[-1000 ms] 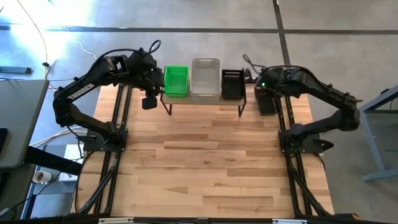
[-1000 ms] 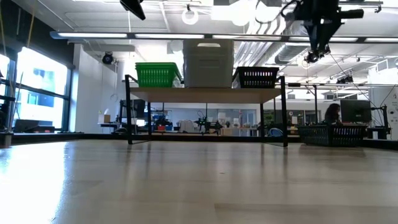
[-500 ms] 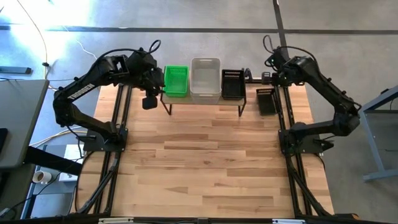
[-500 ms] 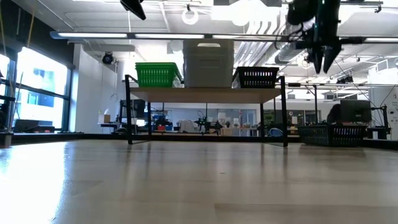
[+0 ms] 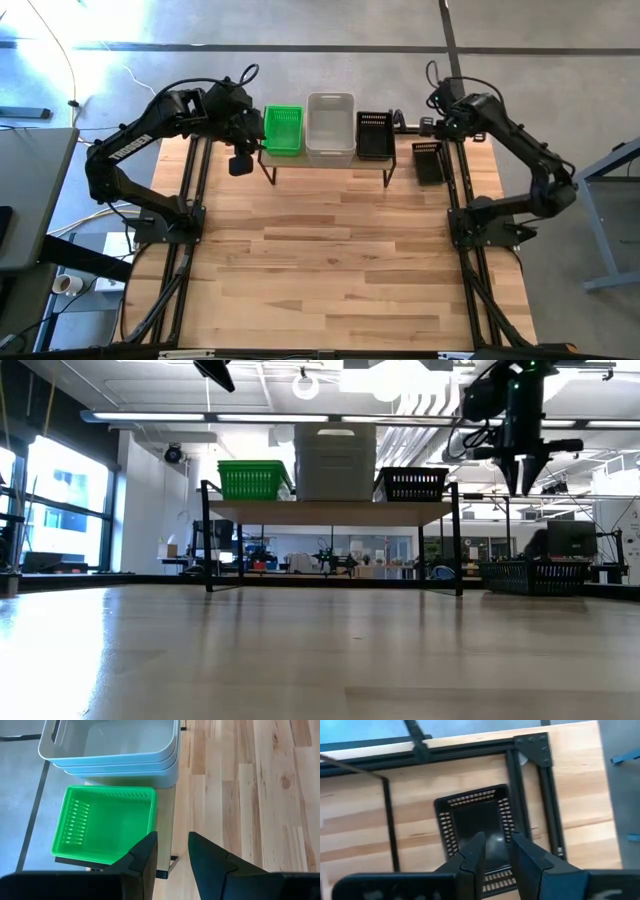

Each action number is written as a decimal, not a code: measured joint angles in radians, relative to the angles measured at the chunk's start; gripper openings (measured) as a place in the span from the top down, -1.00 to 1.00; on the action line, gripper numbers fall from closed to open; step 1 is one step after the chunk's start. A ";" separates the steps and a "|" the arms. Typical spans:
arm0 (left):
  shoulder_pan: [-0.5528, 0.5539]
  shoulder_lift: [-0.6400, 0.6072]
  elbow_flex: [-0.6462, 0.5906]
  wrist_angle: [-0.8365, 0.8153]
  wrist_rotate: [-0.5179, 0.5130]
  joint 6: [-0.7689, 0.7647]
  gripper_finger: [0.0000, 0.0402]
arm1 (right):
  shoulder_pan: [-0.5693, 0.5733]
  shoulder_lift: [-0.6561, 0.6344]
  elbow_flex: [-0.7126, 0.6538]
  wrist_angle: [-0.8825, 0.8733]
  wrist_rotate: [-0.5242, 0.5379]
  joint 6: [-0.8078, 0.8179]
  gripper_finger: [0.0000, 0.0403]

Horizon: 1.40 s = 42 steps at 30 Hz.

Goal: Stack baskets on shelf by color
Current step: Stack the black bin on the black bin on the shelf

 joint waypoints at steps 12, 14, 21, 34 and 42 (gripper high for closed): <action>0.000 0.000 0.000 0.000 0.000 0.008 0.49 | 0.113 0.080 0.000 0.095 -0.017 0.051 0.62; 0.000 0.000 0.000 0.000 0.000 0.008 0.49 | 0.112 0.089 0.000 0.160 -0.017 0.057 0.62; 0.000 0.000 0.000 0.000 0.000 0.008 0.49 | 0.053 0.135 0.000 0.331 -0.026 0.040 0.62; 0.000 0.000 0.000 0.000 0.000 0.008 0.49 | -0.063 0.181 0.001 0.227 -0.140 -0.037 0.62; 0.000 0.000 0.000 -0.001 0.000 0.008 0.49 | -0.035 0.181 -0.001 0.087 -0.185 -0.039 0.62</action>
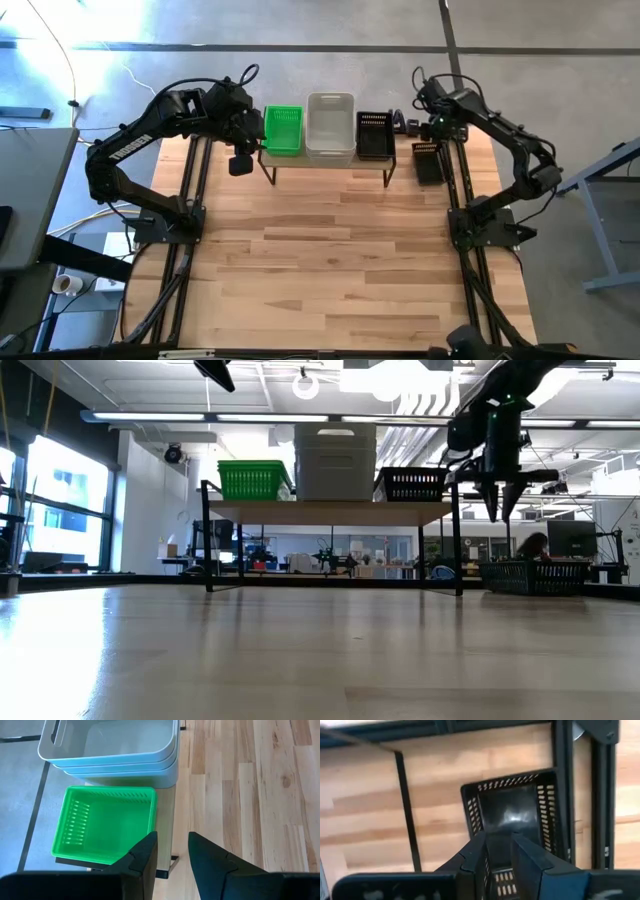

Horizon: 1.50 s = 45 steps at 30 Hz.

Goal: Stack baskets on shelf by color
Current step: Stack the black bin on the black bin on the shelf

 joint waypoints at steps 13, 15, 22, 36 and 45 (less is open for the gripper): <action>0.000 0.000 0.000 0.000 0.000 -0.001 0.49 | 0.034 0.107 -0.005 -0.054 -0.080 0.027 0.62; 0.000 0.000 0.000 -0.001 0.000 -0.006 0.49 | 0.039 0.132 -0.005 -0.054 -0.081 0.030 0.62; 0.000 0.000 0.000 -0.001 0.000 -0.007 0.49 | 0.032 0.207 -0.005 -0.029 -0.092 0.028 0.62; 0.000 0.000 0.000 -0.001 0.000 -0.001 0.49 | -0.025 0.251 -0.005 0.026 -0.155 0.000 0.62; 0.000 0.000 0.000 -0.002 0.000 0.011 0.49 | -0.024 0.254 -0.005 0.044 -0.165 0.000 0.62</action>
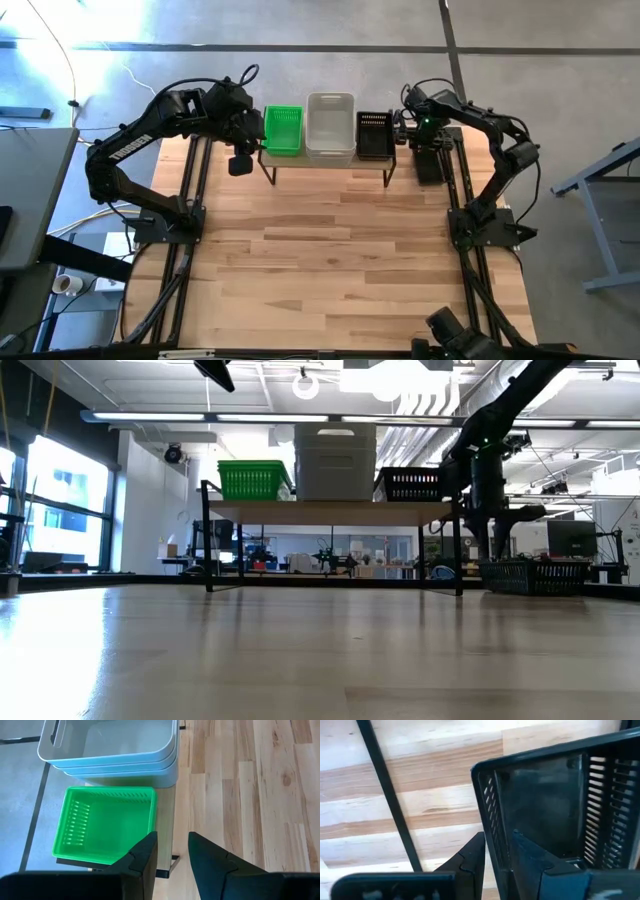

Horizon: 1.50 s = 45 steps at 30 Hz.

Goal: Stack baskets on shelf by color
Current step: Stack the black bin on the black bin on the shelf

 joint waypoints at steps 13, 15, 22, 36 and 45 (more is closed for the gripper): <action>0.000 0.000 0.000 0.000 0.000 0.000 0.49 | 0.011 0.083 0.000 0.009 0.013 -0.022 0.62; 0.000 0.000 0.000 0.000 0.000 0.000 0.49 | 0.011 0.093 0.000 0.010 0.024 -0.038 0.64; 0.000 0.000 0.000 0.000 0.000 0.000 0.49 | 0.011 0.088 0.000 0.000 0.057 -0.071 0.96; 0.000 0.000 0.000 0.000 -0.001 -0.003 0.49 | 0.045 -0.160 0.000 -0.068 0.137 -0.016 0.99; 0.000 0.000 0.000 0.000 0.000 -0.005 0.49 | 0.124 -0.380 0.000 -0.085 0.182 0.086 1.00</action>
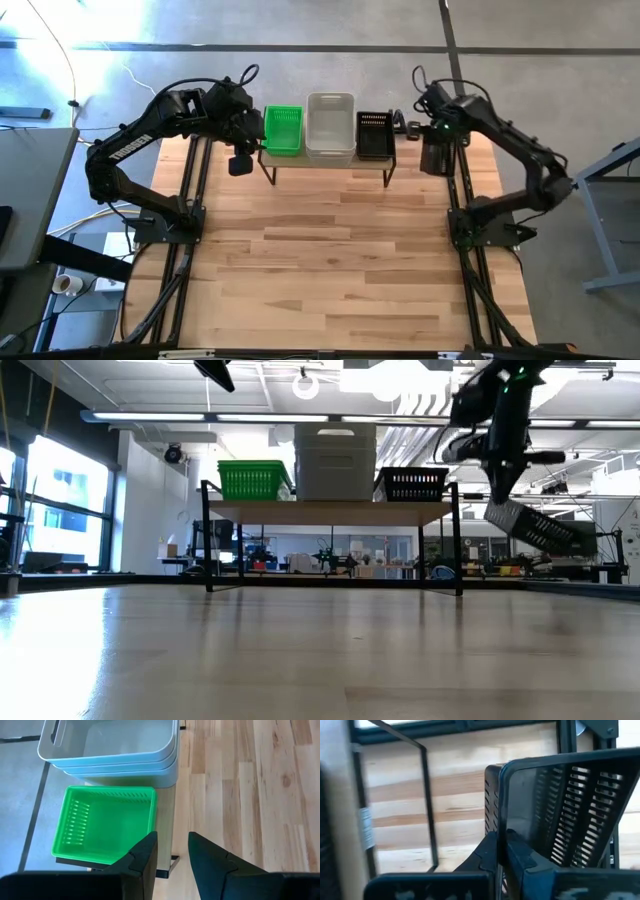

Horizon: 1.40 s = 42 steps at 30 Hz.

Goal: Stack baskets on shelf by color
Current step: Stack the black bin on the black bin on the shelf

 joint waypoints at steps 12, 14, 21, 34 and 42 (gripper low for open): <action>0.000 0.000 0.000 0.000 0.000 -0.014 0.49 | 0.199 -0.172 0.000 -0.051 0.012 0.151 1.00; 0.000 0.000 0.000 0.000 0.000 -0.015 0.49 | 0.240 -0.183 0.000 -0.088 0.006 0.188 1.00; 0.000 0.000 0.000 0.000 0.000 -0.015 0.49 | 0.405 -0.182 0.000 -0.127 -0.082 0.306 1.00; 0.000 0.000 0.000 0.000 0.000 -0.017 0.49 | 0.786 -0.100 0.002 -0.073 -0.092 0.683 1.00; 0.000 0.000 0.000 0.000 0.000 -0.017 0.49 | 0.908 0.018 0.002 0.060 -0.105 0.844 1.00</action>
